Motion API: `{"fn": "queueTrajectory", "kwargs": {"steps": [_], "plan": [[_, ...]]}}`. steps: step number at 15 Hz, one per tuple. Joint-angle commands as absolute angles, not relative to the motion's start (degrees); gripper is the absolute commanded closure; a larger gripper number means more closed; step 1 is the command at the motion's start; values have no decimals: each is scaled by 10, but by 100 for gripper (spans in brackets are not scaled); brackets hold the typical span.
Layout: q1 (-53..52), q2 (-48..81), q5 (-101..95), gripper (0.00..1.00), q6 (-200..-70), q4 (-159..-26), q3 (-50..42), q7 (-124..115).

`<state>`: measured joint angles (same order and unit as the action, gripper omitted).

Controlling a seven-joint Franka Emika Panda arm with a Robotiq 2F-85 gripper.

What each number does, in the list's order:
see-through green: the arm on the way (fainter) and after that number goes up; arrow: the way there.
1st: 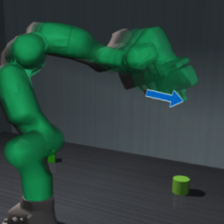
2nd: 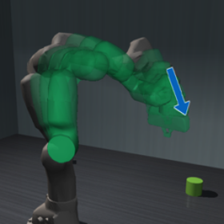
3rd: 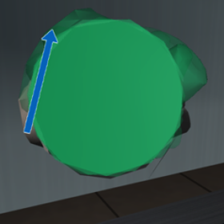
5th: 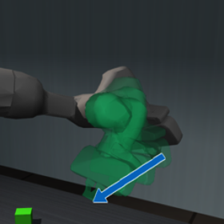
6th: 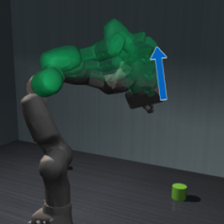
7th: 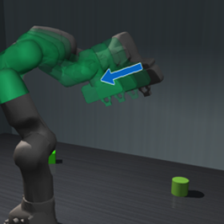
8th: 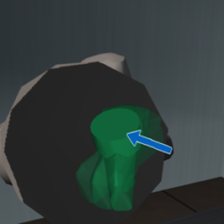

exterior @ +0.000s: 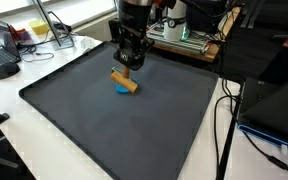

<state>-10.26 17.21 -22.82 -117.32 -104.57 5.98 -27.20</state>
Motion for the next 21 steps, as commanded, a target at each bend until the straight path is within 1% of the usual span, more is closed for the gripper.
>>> {"fn": "queueTrajectory", "kwargs": {"steps": [1,8,12,16,21], "plan": [[-90,137,-172,78,-1203,-1077,46,-253],[-59,62,-93,78,-1280,-1193,30,-222],[-43,12,-86,78,-1312,-1265,22,-195],[-26,-19,-74,78,-1342,-1312,17,-103],[-14,-23,-46,78,-1364,-1335,12,51]]}}
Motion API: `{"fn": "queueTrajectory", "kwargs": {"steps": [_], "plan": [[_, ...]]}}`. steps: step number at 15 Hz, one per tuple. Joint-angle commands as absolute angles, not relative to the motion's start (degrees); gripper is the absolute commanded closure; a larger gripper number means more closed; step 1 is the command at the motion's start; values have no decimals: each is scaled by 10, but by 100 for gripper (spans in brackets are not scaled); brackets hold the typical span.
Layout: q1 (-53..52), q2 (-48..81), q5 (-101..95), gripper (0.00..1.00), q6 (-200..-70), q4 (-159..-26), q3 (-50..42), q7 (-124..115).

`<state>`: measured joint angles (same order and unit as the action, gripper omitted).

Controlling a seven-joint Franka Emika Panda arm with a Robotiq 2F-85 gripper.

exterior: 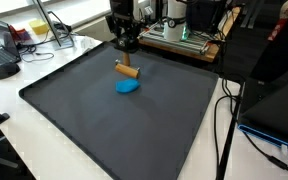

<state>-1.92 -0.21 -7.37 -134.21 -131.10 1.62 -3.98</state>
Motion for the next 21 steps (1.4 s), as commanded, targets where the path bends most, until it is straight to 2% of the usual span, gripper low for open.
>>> {"fn": "queueTrajectory", "kwargs": {"steps": [1,21], "plan": [[-14,-21,-46,78,-1369,-1337,11,78],[-12,15,-27,78,-1417,-1344,17,425]]}}
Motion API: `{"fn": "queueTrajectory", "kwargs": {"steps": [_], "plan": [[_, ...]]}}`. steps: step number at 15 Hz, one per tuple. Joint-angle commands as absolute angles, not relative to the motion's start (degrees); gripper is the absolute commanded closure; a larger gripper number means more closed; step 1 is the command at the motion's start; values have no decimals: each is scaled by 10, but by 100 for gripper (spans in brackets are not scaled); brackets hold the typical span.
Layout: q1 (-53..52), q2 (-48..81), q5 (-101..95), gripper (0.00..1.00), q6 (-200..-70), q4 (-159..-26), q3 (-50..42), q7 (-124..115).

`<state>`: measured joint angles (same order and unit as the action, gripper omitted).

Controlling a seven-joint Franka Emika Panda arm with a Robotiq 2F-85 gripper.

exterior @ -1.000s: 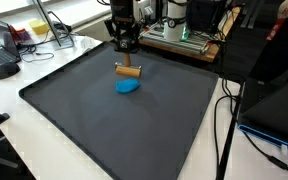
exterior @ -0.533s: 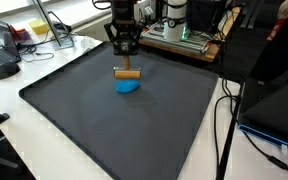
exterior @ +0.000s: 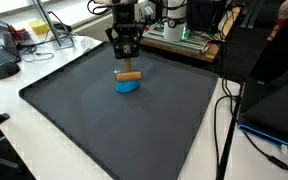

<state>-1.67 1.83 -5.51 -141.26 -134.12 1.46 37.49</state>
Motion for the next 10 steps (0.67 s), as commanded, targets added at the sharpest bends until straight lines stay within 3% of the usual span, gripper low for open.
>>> {"fn": "queueTrajectory", "kwargs": {"steps": [1,10], "plan": [[-10,19,-20,78,-1417,-1342,17,439],[2,51,-22,78,-1415,-1332,11,451]]}}
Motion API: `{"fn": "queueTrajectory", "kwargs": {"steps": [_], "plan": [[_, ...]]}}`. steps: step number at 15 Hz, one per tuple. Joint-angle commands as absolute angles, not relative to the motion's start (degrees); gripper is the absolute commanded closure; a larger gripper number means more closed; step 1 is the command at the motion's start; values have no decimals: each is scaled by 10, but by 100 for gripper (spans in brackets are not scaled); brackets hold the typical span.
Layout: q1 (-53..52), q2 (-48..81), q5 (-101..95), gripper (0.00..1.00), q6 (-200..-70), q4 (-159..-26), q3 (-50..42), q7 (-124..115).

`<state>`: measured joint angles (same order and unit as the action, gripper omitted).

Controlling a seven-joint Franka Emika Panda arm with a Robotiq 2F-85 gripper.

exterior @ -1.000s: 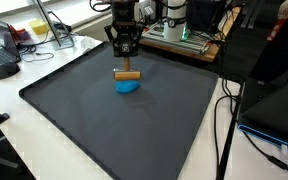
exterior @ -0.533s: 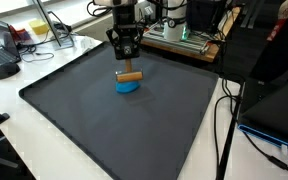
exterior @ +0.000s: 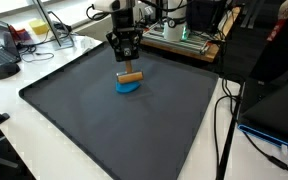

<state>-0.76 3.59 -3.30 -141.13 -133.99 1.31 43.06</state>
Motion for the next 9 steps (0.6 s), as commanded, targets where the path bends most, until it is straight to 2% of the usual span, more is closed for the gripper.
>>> {"fn": "queueTrajectory", "kwargs": {"steps": [1,9], "plan": [[3,53,-20,78,-1416,-1331,12,454],[0,82,-42,78,-1425,-1315,14,441]]}}
